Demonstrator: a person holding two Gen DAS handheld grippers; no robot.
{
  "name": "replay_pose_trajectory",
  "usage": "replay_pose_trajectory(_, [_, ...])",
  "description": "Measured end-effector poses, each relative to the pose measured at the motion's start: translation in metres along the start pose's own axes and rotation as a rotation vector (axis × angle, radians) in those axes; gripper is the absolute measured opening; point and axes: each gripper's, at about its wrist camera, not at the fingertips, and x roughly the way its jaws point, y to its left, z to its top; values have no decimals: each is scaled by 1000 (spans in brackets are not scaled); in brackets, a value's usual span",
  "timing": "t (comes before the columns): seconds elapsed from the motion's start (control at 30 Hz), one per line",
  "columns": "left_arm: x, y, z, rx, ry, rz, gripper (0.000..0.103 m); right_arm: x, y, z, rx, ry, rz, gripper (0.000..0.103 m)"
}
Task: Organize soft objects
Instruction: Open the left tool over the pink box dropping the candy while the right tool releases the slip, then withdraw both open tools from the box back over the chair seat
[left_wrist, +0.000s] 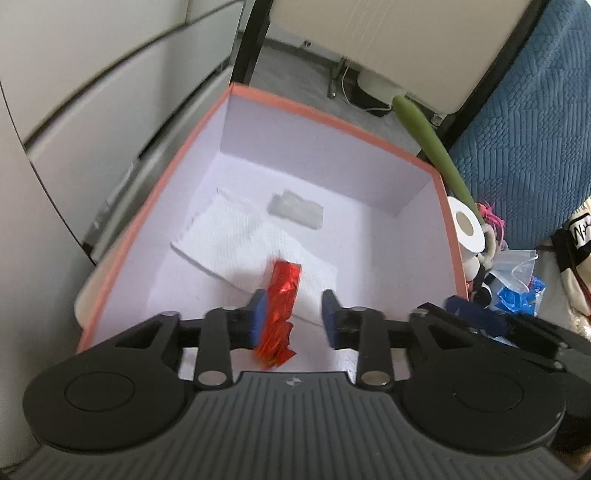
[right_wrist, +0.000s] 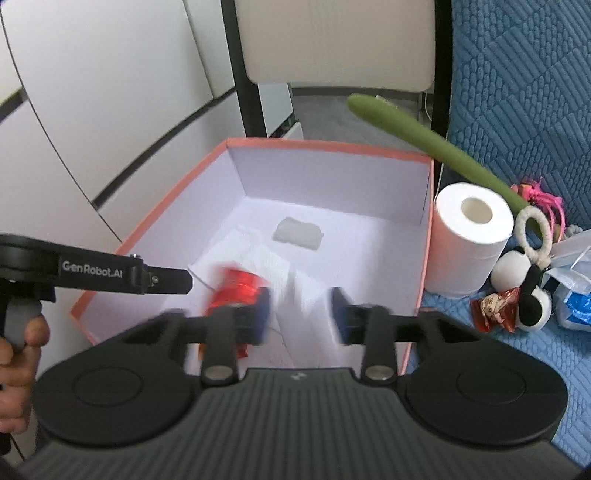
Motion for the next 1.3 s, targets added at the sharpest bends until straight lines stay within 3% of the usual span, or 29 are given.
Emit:
replay_pose_trajectory(0.07, [-7, -5, 2, 9, -20, -4, 42, -6, -3, 2, 4, -29, -1, 54])
replay_pose_trajectory(0.4, [-55, -48, 3, 55, -172, -63, 42, -68, -24, 13, 33, -185, -1, 54])
replay_pose_trajectory(0.73, [-85, -109, -16, 160, -263, -86, 42, -124, -53, 4, 46, -302, -48, 54])
replay_pose_trajectory(1.3, [-65, -185, -60, 252, -247, -172, 42, -156, -103, -35, 75, -334, -133, 54])
